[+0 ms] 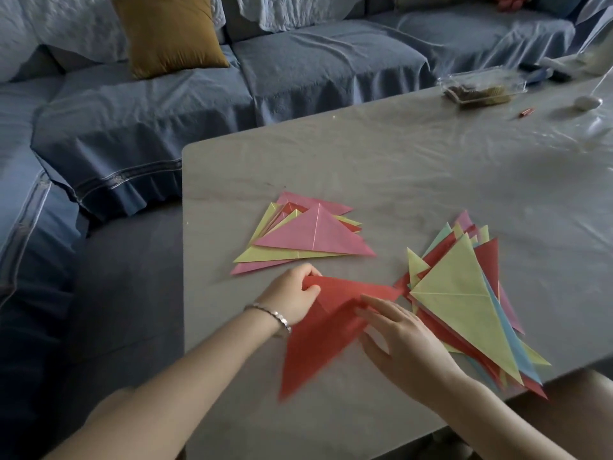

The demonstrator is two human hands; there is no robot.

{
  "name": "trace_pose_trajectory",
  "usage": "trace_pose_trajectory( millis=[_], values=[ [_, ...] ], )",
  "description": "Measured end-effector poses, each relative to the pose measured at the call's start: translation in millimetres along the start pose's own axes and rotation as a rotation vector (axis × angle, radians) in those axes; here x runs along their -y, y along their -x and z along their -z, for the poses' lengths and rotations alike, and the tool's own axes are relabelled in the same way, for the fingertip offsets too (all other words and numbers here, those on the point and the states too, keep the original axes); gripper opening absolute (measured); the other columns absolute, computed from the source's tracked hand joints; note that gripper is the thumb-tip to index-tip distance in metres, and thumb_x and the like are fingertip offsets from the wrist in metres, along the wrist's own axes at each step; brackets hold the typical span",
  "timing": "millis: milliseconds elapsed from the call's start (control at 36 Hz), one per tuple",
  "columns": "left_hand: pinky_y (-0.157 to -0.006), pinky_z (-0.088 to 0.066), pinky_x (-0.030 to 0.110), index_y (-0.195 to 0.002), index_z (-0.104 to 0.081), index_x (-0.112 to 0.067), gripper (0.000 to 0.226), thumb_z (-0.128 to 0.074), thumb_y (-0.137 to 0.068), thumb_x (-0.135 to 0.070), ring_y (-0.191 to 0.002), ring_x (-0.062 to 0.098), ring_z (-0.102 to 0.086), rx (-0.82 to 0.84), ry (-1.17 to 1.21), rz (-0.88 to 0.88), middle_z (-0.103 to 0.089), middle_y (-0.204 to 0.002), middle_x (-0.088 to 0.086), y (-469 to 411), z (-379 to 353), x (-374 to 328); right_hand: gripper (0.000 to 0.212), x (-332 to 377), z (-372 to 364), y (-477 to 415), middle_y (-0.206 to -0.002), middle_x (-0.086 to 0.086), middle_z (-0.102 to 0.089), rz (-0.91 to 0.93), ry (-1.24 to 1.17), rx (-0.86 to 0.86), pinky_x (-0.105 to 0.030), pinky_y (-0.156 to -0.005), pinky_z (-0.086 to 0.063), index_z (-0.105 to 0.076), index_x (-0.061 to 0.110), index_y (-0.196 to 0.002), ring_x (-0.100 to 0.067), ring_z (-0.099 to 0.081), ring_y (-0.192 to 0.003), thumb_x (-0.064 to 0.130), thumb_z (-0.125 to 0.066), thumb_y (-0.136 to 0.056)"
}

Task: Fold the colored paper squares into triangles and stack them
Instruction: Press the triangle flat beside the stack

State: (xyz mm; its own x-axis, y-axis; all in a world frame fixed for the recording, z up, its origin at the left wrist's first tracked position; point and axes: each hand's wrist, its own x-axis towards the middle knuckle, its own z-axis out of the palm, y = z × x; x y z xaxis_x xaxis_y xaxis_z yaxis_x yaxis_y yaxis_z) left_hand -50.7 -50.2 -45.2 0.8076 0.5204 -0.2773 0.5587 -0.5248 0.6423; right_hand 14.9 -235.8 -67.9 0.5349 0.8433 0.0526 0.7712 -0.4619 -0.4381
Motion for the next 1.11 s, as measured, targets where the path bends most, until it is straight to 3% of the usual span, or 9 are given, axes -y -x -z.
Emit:
trace_pose_trajectory(
  millis=[194, 278, 333, 417, 500, 611, 750, 944, 1111],
  values=[
    [-0.084, -0.045, 0.029, -0.123, -0.050, -0.021, 0.032, -0.054, -0.091, -0.021, -0.104, 0.022, -0.057, -0.041, -0.189, -0.114, -0.061, -0.112, 0.006, -31.8, 6.4, 5.7, 0.041, -12.6, -22.1, -3.7, -0.128, 0.002, -0.058, 0.186, 0.148, 0.128, -0.029, -0.096, -0.041, -0.065, 0.021, -0.110, -0.016, -0.054, -0.120, 0.039, -0.042, -0.082],
    [-0.096, -0.042, 0.030, -0.138, -0.033, -0.015, 0.054, -0.056, -0.090, -0.016, -0.115, 0.021, -0.051, -0.217, -0.229, -0.245, -0.052, -0.126, 0.007, -34.4, -6.1, 13.2, 0.046, -12.1, -35.8, -7.7, -0.129, 0.005, -0.058, 0.215, 0.204, 0.173, -0.029, -0.098, -0.039, -0.063, 0.024, -0.117, -0.015, -0.053, -0.121, 0.043, -0.038, -0.083],
    [-0.104, -0.034, 0.027, -0.140, -0.030, -0.007, 0.055, -0.053, -0.090, -0.013, -0.124, 0.022, -0.044, -0.271, -0.241, -0.296, -0.045, -0.134, 0.010, -26.4, -18.5, 18.4, 0.050, -9.3, -40.7, -10.5, -0.129, 0.007, -0.057, 0.176, 0.234, 0.186, -0.030, -0.097, -0.042, -0.063, 0.024, -0.119, -0.015, -0.053, -0.121, 0.046, -0.036, -0.083],
    [-0.107, -0.023, 0.017, -0.137, -0.040, -0.008, 0.042, -0.041, -0.095, -0.015, -0.132, 0.016, -0.038, -0.190, -0.299, -0.341, -0.038, -0.144, 0.005, -1.3, -43.9, 31.6, 0.051, -4.0, -47.3, -13.4, -0.126, 0.007, -0.060, 0.137, 0.219, 0.149, -0.031, -0.094, -0.047, -0.064, 0.023, -0.118, -0.014, -0.056, -0.118, 0.045, -0.037, -0.082],
    [-0.092, -0.045, 0.023, -0.114, -0.064, -0.011, 0.042, -0.035, -0.085, -0.016, -0.112, 0.014, -0.059, -0.112, -0.358, -0.431, -0.060, -0.124, 0.001, 24.4, -58.4, 48.6, 0.049, 1.5, -49.3, -15.0, -0.120, 0.009, -0.063, 0.121, 0.210, 0.110, -0.030, -0.089, -0.049, -0.068, 0.025, -0.112, -0.011, -0.060, -0.112, 0.043, -0.036, -0.080],
    [-0.094, -0.046, 0.025, -0.114, -0.065, -0.015, 0.041, -0.038, -0.083, -0.019, -0.115, 0.011, -0.056, -0.091, -0.459, -0.507, -0.060, -0.125, -0.002, 38.2, -60.4, 71.6, 0.047, -3.4, -48.9, -14.9, -0.117, 0.007, -0.065, 0.102, 0.223, 0.072, -0.031, -0.088, -0.051, -0.070, 0.022, -0.109, -0.009, -0.061, -0.110, 0.042, -0.035, -0.084],
    [-0.101, -0.032, 0.021, -0.116, -0.064, -0.015, 0.041, -0.034, -0.091, -0.028, -0.117, 0.012, -0.055, -0.102, -0.437, -0.487, -0.060, -0.124, -0.003, 49.2, -52.5, 78.1, 0.072, -15.6, -44.5, -13.0, -0.118, 0.004, -0.065, 0.056, 0.254, 0.048, -0.036, -0.090, -0.048, -0.070, 0.019, -0.109, -0.012, -0.060, -0.111, 0.041, -0.002, -0.098],
    [-0.107, -0.024, 0.019, -0.114, -0.065, -0.011, 0.040, -0.038, -0.085, -0.023, -0.118, 0.012, -0.052, -0.120, -0.419, -0.427, -0.061, -0.124, -0.001, 63.5, -42.4, 91.0, 0.072, -39.3, -33.1, -5.1, -0.116, -0.003, -0.066, -0.024, 0.275, -0.044, -0.042, -0.095, -0.043, -0.070, 0.012, -0.108, -0.018, -0.062, -0.109, 0.040, -0.004, -0.099],
    [-0.108, -0.021, 0.017, -0.114, -0.064, -0.006, 0.059, -0.015, -0.099, -0.036, -0.124, 0.008, -0.041, -0.184, -0.375, -0.371, -0.058, -0.125, 0.000, 79.2, -26.4, 117.9, 0.071, -46.2, -27.1, -1.4, -0.116, -0.008, -0.065, -0.046, 0.261, -0.032, -0.045, -0.097, -0.044, -0.069, 0.008, -0.108, -0.021, -0.061, -0.109, 0.039, -0.006, -0.099]
  ],
)
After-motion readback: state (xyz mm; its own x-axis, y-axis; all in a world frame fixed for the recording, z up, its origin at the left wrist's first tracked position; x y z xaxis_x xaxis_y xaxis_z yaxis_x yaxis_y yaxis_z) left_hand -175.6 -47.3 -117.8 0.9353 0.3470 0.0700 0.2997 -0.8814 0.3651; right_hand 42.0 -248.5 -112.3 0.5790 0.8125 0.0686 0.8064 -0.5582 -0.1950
